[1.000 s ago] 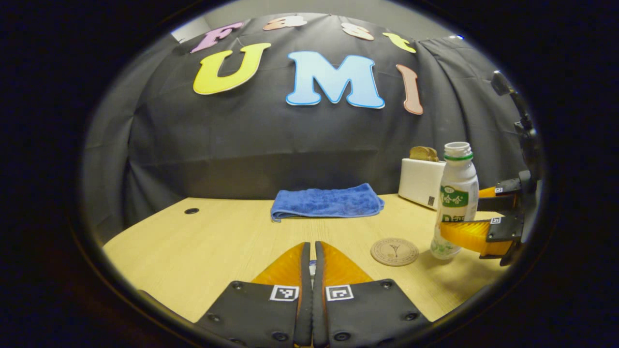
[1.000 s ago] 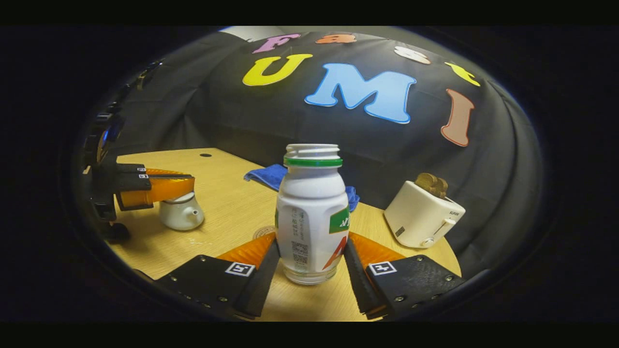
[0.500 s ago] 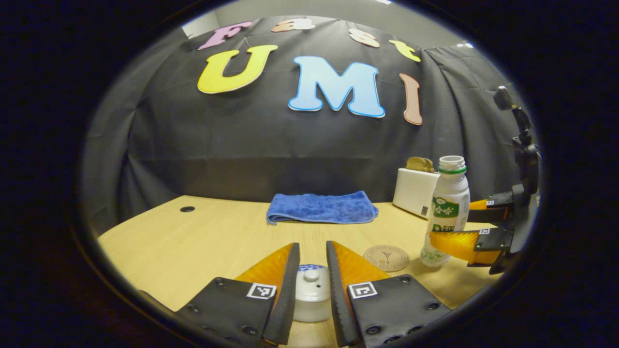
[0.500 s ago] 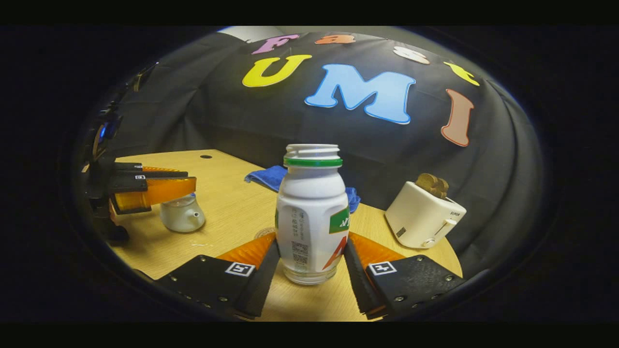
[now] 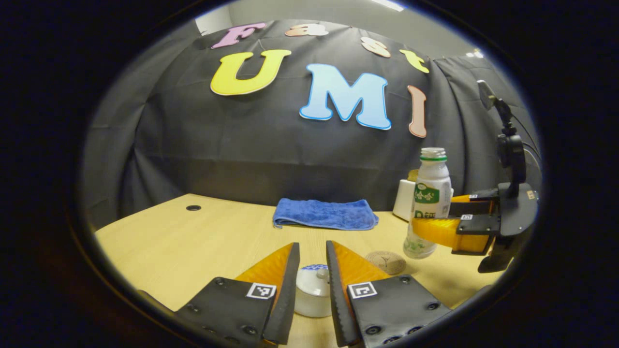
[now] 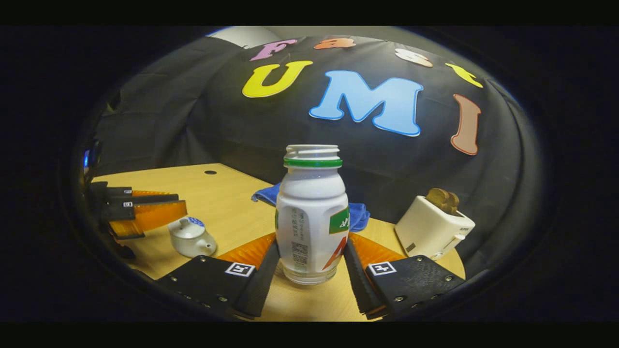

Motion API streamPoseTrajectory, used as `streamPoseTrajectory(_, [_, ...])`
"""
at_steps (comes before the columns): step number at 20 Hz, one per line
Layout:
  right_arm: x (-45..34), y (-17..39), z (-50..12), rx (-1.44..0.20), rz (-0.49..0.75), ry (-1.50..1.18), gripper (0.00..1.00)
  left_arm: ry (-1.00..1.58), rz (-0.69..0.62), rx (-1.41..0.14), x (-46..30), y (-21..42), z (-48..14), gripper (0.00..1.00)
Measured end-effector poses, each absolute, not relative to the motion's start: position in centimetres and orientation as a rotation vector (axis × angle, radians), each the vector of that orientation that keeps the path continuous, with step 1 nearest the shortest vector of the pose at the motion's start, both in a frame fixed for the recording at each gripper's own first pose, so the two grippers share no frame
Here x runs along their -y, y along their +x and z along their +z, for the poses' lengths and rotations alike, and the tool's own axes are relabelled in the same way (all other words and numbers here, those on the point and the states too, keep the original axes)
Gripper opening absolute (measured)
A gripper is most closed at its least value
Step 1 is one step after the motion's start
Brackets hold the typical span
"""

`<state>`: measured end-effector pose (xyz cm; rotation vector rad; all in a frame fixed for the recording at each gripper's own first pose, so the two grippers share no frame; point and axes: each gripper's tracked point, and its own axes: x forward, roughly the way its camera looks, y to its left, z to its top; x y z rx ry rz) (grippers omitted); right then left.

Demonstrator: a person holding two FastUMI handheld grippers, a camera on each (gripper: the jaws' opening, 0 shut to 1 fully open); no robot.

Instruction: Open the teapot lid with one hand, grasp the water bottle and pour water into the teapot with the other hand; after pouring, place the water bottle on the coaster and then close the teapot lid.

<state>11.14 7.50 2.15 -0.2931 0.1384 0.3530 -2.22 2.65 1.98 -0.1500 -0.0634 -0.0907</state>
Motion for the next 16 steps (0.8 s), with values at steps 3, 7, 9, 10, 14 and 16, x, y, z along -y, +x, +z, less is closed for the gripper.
streamPoseTrajectory(3, [-8.5, 12.1, 2.3, -0.147, 0.372, -0.245, 0.7, -0.154, -0.08, 0.067, -3.4, -2.5, 1.8, 0.44])
streamPoseTrajectory(7, [-9.1, 13.3, 1.2, -0.185, 0.383, -0.167, 0.71, -0.175, -0.078, 0.079, -3.8, -2.8, 1.8, 0.44])
streamPoseTrajectory(9, [-9.1, 14.3, 0.4, -0.208, 0.376, -0.139, 0.71, -0.178, -0.078, 0.08, -3.9, -2.8, 1.8, 0.41])
streamPoseTrajectory(10, [-9.0, 14.8, 0.0, -0.22, 0.371, -0.122, 0.71, -0.179, -0.079, 0.079, -3.8, -2.8, 1.8, 0.37])
streamPoseTrajectory(14, [-8.8, 15.7, -1.5, -0.25, 0.359, -0.074, 0.71, -0.182, -0.083, 0.078, -3.9, -2.7, 1.8, 0.41])
streamPoseTrajectory(16, [-8.8, 15.7, -2.0, -0.26, 0.36, -0.069, 0.7, -0.183, -0.083, 0.074, -3.8, -2.7, 1.7, 0.44])
